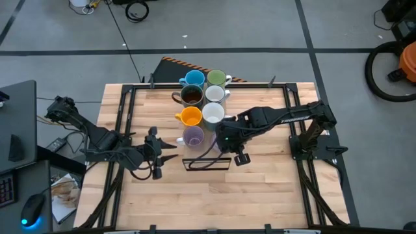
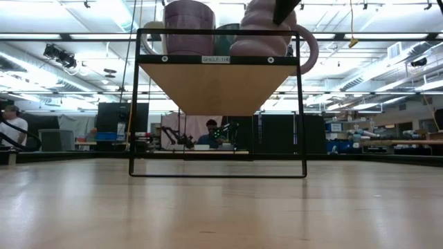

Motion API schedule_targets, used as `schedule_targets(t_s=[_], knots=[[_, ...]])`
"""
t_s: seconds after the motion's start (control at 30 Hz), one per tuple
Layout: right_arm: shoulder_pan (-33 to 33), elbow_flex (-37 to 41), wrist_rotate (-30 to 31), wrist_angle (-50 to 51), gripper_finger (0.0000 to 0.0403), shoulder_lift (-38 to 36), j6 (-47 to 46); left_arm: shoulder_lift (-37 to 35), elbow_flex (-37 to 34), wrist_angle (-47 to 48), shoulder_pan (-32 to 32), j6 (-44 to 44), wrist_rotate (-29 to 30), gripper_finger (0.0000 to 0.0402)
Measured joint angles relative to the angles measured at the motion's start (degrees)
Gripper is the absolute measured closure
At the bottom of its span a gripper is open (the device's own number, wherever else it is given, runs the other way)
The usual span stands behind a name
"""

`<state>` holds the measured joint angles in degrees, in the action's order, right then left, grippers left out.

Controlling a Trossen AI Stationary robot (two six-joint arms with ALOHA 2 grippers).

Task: Place coffee mugs
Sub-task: Put the light violet mug on the shelf, then return to Home Position

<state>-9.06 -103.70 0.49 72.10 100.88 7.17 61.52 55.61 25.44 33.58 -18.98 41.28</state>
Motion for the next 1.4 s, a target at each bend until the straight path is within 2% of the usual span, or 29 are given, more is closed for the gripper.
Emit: schedule_targets(t_s=[0.37, 0.9, 1.03, 1.27, 1.4], knots=[[0.1, 0.1, 1.6, -1.8, 0.034, 0.1, 2.0, 0.0, 0.0, 0.1, 0.0, 0.0, -0.9, 0.0258], [-2.2, 0.1, 2.9, -6.2, 0.025, -0.2, 5.2, 0.0, 0.0, 0.1, 0.0, 0.0, -0.9, 0.0258], [-3.1, 0.1, 6.3, -7.6, 0.0231, -0.2, 6.6, 0.0, 0.0, 0.1, 0.0, 0.0, -0.9, 0.0258], [-4.6, -3.7, 7.7, -7.4, 0.0214, -0.2, 6.6, 0.0, 0.0, 0.1, 0.0, 0.0, -1.5, 0.0258], [-5.7, -7.7, 10.1, -3.1, 0.0209, -0.2, 5.1, 0.0, 0.0, 0.1, 0.0, 0.0, -1.5, 0.0258]])
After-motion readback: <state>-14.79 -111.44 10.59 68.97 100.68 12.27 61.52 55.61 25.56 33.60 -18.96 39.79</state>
